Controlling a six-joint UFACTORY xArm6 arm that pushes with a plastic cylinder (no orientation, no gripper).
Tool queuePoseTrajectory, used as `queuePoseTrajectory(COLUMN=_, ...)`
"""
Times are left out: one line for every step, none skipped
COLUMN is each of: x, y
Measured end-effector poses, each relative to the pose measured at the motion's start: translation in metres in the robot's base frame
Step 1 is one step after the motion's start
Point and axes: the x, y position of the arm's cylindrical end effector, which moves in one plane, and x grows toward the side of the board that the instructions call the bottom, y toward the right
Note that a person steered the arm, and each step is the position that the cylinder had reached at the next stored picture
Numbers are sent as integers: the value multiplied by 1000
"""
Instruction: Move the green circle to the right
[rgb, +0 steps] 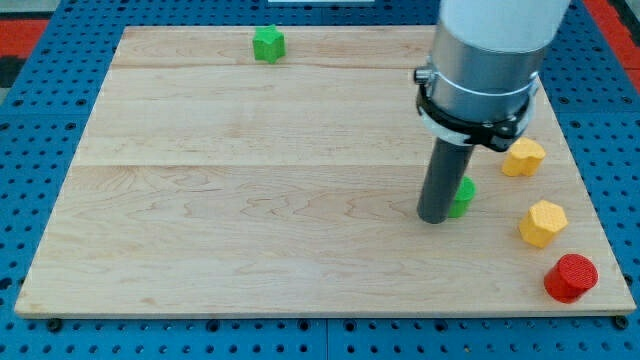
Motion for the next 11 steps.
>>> queuePoseTrajectory(x=0, y=-26)
queuePoseTrajectory(x=-10, y=-23)
queuePoseTrajectory(x=-29, y=-2)
queuePoseTrajectory(x=-29, y=30)
queuePoseTrajectory(x=-24, y=45)
queuePoseTrajectory(x=-1, y=35)
queuePoseTrajectory(x=5, y=45)
queuePoseTrajectory(x=0, y=49)
queuePoseTrajectory(x=-4, y=50)
queuePoseTrajectory(x=-7, y=69)
queuePoseTrajectory(x=-5, y=76)
